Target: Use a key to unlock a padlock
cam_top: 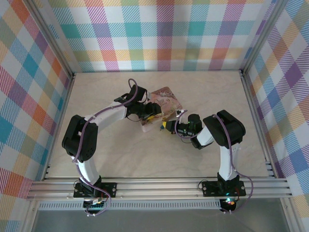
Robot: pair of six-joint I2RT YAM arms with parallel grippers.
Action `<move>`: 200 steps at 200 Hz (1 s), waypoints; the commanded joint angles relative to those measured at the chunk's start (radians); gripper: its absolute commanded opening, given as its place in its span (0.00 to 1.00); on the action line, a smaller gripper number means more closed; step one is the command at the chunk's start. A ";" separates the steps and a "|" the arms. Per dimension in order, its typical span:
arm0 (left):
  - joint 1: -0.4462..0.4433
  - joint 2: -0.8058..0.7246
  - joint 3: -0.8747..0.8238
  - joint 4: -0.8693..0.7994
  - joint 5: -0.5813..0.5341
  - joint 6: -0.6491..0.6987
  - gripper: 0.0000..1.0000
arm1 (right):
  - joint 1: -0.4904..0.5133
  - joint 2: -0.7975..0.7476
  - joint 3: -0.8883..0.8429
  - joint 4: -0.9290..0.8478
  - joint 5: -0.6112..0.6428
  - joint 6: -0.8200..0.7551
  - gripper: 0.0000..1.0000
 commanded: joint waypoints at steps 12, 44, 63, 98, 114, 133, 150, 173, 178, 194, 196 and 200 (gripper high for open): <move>-0.010 -0.007 -0.034 -0.016 -0.003 0.014 0.52 | 0.011 0.002 -0.008 0.058 0.022 0.041 0.03; -0.010 -0.009 -0.050 -0.013 -0.006 0.014 0.52 | 0.011 -0.012 -0.017 0.072 0.055 0.064 0.02; -0.010 -0.011 -0.058 -0.009 -0.006 0.011 0.52 | 0.009 -0.024 -0.023 0.077 0.074 0.073 0.02; -0.009 -0.015 -0.067 -0.003 -0.005 0.007 0.52 | 0.003 -0.034 -0.027 0.081 0.105 0.109 0.02; -0.011 -0.011 -0.069 -0.002 -0.003 0.009 0.52 | -0.001 -0.033 -0.031 0.098 0.116 0.137 0.02; -0.011 -0.011 -0.071 0.001 -0.003 0.008 0.52 | -0.005 -0.037 -0.033 0.117 0.124 0.162 0.01; -0.012 -0.010 -0.071 0.001 -0.003 0.007 0.52 | -0.007 -0.043 -0.031 0.126 0.131 0.179 0.01; -0.013 -0.010 -0.066 0.001 -0.002 0.008 0.52 | -0.010 -0.052 -0.034 0.128 0.154 0.201 0.01; -0.013 -0.009 -0.066 0.001 -0.002 0.008 0.52 | -0.011 -0.054 -0.034 0.130 0.157 0.206 0.01; -0.013 -0.009 -0.064 -0.002 -0.001 0.009 0.52 | -0.013 -0.055 -0.036 0.141 0.168 0.223 0.01; -0.013 -0.009 -0.063 -0.003 -0.002 0.008 0.52 | -0.014 -0.056 -0.035 0.142 0.168 0.225 0.01; -0.013 -0.009 -0.063 -0.002 -0.001 0.009 0.52 | -0.013 -0.056 -0.035 0.145 0.170 0.227 0.01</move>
